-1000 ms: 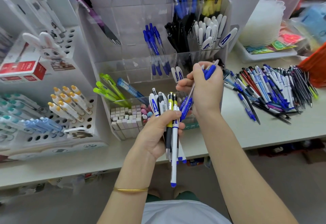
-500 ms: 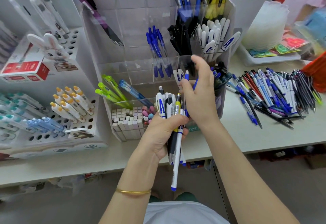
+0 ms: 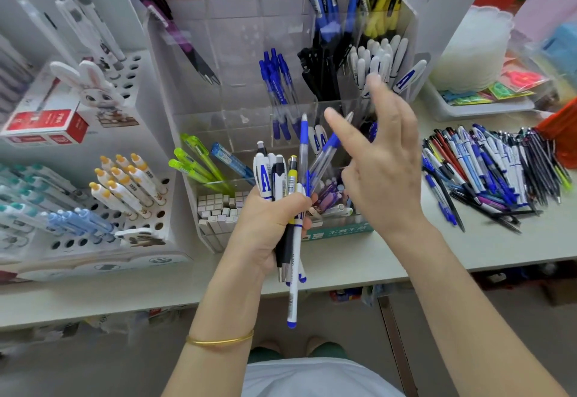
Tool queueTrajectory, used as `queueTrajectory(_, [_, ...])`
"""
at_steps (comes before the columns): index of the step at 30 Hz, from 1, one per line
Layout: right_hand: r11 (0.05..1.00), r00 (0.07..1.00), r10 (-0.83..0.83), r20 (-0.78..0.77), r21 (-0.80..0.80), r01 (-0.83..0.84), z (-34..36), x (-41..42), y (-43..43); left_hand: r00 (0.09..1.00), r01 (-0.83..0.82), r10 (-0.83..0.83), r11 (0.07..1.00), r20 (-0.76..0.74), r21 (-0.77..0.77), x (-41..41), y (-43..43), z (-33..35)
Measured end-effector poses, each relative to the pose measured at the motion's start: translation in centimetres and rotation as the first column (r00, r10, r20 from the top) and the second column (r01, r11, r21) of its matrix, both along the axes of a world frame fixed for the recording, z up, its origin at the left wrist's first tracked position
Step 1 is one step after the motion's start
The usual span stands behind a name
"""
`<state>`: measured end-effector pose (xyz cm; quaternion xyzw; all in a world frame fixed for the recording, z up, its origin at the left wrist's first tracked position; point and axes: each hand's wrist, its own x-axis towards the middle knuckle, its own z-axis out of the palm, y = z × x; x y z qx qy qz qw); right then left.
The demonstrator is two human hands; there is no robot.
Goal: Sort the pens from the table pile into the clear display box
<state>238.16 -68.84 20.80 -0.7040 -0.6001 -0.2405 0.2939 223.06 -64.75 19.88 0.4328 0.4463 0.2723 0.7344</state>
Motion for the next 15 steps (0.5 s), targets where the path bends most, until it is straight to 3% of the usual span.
queueTrajectory(2, [0.997, 0.974, 0.067, 0.218, 0.03, -0.075, 0.0, -0.3, 0.4, 1.0, 0.0, 0.0, 1.0, 0.0, -0.004, -0.1, 0.0, 0.2])
queueTrajectory(4, [0.974, 0.928, 0.222, 0.299, -0.036, -0.222, 0.2, -0.6, 0.9, 1.0, -0.005, 0.005, 1.0, 0.006, 0.001, -0.2, 0.0, 0.5])
queueTrajectory(15, [0.912, 0.833, 0.409, 0.373, -0.21, -0.353, 0.2, -0.5, 3.7, 0.995, -0.04, 0.045, 0.998, 0.087, -0.058, -1.1, 0.6, 1.7])
